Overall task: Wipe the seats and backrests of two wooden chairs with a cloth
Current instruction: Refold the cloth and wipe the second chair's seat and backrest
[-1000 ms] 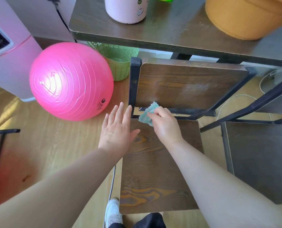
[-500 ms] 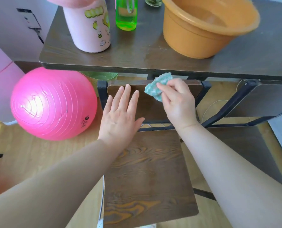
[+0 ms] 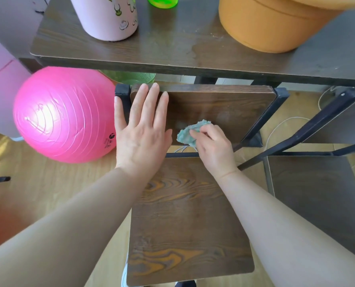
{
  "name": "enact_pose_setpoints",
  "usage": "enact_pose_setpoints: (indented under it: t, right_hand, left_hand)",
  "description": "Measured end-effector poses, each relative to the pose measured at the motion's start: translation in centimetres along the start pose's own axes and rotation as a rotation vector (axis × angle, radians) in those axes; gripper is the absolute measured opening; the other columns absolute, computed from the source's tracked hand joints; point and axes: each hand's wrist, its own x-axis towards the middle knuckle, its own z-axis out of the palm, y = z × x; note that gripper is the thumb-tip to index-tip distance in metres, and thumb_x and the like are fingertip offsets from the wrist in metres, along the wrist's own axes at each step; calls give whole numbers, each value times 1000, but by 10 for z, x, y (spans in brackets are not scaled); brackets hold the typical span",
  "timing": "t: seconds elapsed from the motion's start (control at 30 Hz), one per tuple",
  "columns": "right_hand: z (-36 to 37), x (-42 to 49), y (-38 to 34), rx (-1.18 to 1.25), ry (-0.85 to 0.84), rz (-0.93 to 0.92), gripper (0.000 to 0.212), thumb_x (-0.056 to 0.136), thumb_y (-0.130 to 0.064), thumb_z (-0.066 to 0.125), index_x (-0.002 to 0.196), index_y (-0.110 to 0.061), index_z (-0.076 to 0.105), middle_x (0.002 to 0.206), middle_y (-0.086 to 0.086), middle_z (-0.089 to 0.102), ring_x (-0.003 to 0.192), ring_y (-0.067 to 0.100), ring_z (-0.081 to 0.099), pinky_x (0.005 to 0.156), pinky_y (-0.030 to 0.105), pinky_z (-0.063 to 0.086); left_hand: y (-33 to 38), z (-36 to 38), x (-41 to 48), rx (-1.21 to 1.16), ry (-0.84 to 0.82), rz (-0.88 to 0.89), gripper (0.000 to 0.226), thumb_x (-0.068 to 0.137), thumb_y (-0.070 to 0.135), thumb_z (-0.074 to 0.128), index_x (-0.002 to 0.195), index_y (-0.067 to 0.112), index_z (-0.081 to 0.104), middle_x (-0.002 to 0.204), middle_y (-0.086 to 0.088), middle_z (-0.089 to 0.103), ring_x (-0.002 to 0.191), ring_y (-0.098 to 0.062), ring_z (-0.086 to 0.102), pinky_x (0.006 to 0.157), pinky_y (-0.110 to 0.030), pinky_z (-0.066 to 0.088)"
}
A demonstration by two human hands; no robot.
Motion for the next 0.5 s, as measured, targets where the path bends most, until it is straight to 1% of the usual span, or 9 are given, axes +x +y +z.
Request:
enact_pose_setpoints:
  t: [0.13, 0.2, 0.27, 0.3, 0.33, 0.37, 0.4, 0.43, 0.5]
  right_hand:
    - [28, -8, 9, -46, -151, 17, 44, 96, -34, 29, 114, -21, 67, 103, -4, 53, 90, 5, 38, 73, 13, 25]
    - [37, -15, 14, -60, -214, 20, 41, 97, -31, 31, 115, -19, 66, 105, -1, 54, 92, 7, 40, 76, 16, 31]
    - [43, -23, 21, -91, -271, 47, 28, 97, -18, 46, 118, -14, 65, 111, 5, 56, 100, 18, 49, 83, 31, 45]
    - [44, -27, 24, -113, -286, 61, 28, 97, -17, 50, 121, -14, 64, 113, 4, 56, 102, 18, 50, 86, 33, 49]
    - [43, -30, 25, -124, -279, 74, 29, 98, -20, 49, 122, -15, 63, 113, -1, 54, 101, 13, 50, 88, 28, 49]
    - [38, -32, 23, -115, -249, 85, 30, 98, -25, 45, 121, -17, 63, 109, -6, 53, 96, 5, 46, 86, 16, 45]
    - [29, -32, 19, -81, -224, 99, 32, 97, -29, 43, 117, -20, 66, 104, -11, 50, 91, 3, 42, 80, 7, 39]
    - [17, -33, 12, -20, -190, 113, 31, 96, -30, 44, 114, -20, 68, 101, -12, 50, 89, 2, 42, 77, 6, 39]
    - [-16, -30, -5, 37, -55, 16, 23, 93, -19, 59, 113, -13, 70, 102, -3, 58, 94, 9, 53, 82, 18, 51]
  left_hand:
    - [4, 4, 1, -4, 18, -37, 79, 85, 38, 61, 151, 15, 26, 159, -4, 24, 149, -23, 15, 116, -61, 13]
    - [7, 7, 0, 5, 22, -47, 83, 84, 39, 62, 152, 14, 24, 160, -5, 23, 149, -24, 14, 115, -61, 14]
    - [9, 7, -1, 13, 23, -51, 85, 84, 40, 63, 152, 13, 22, 160, -6, 21, 149, -25, 12, 115, -60, 15]
    - [10, 7, -1, 14, 20, -53, 86, 83, 40, 64, 153, 13, 21, 161, -6, 20, 150, -26, 11, 116, -60, 14]
    - [11, 6, -1, 10, 17, -55, 86, 83, 40, 64, 153, 13, 21, 161, -7, 19, 150, -26, 10, 116, -59, 13]
    - [12, 5, -1, 0, 12, -57, 86, 83, 39, 64, 153, 13, 21, 161, -7, 18, 150, -27, 10, 117, -58, 13]
    - [13, 3, -1, -13, 6, -59, 86, 83, 39, 65, 153, 13, 22, 161, -8, 18, 150, -28, 9, 117, -58, 13]
    - [15, 1, -1, -27, 1, -63, 86, 83, 39, 66, 152, 13, 23, 161, -10, 18, 150, -28, 9, 117, -58, 13]
    - [19, -4, 0, -45, -11, -76, 86, 83, 38, 67, 152, 12, 24, 161, -11, 18, 150, -29, 9, 117, -58, 13]
